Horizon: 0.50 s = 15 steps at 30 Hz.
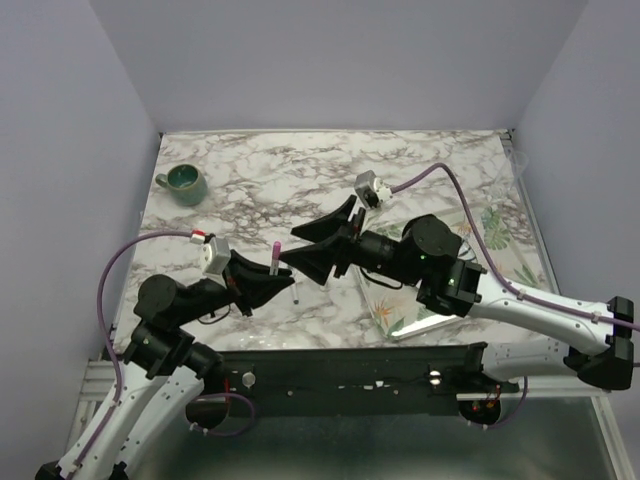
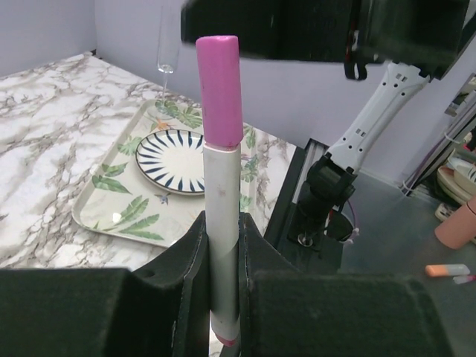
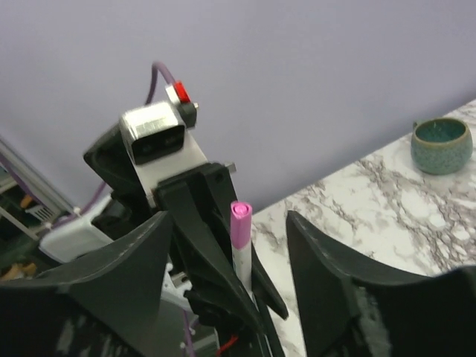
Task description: Insert the pens into the pen caps
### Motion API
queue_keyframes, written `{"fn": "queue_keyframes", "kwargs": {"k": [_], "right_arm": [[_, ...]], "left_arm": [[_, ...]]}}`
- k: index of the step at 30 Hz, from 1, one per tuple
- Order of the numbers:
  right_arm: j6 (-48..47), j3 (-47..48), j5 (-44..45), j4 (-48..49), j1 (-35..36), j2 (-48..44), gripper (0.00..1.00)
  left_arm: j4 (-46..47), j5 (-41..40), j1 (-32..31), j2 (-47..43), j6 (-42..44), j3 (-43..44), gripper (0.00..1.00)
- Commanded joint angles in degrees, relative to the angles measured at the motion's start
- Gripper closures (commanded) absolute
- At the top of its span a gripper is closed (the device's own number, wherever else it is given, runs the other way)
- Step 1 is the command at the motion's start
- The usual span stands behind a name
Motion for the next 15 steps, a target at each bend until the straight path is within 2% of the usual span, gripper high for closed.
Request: {"fn": "queue_keyframes", "kwargs": {"k": [1,5,11,15], "right_arm": [[-1.8,6.6,0.4,-5.8,0.3,0.1,0.26],[-3.0,11.8,1.8,-10.1,0.2,3.5,0.24],[-3.4,15.2,-1.4,-10.9,0.3,7.8,0.28],[-2.3,15.5,-3.0,-10.4,0.3,9.3,0.4]], "left_arm": [[1.5,1.9,0.2,-2.1,3.0,-0.6,1.0],[-0.7,2.6,0.2,-2.8,4.7,-0.1,1.0],[-2.4,3.3,0.2,-3.5,5.6,0.5,1.0],[-2.4,3.3,0.2,-3.7,5.5,0.6,1.0]]}}
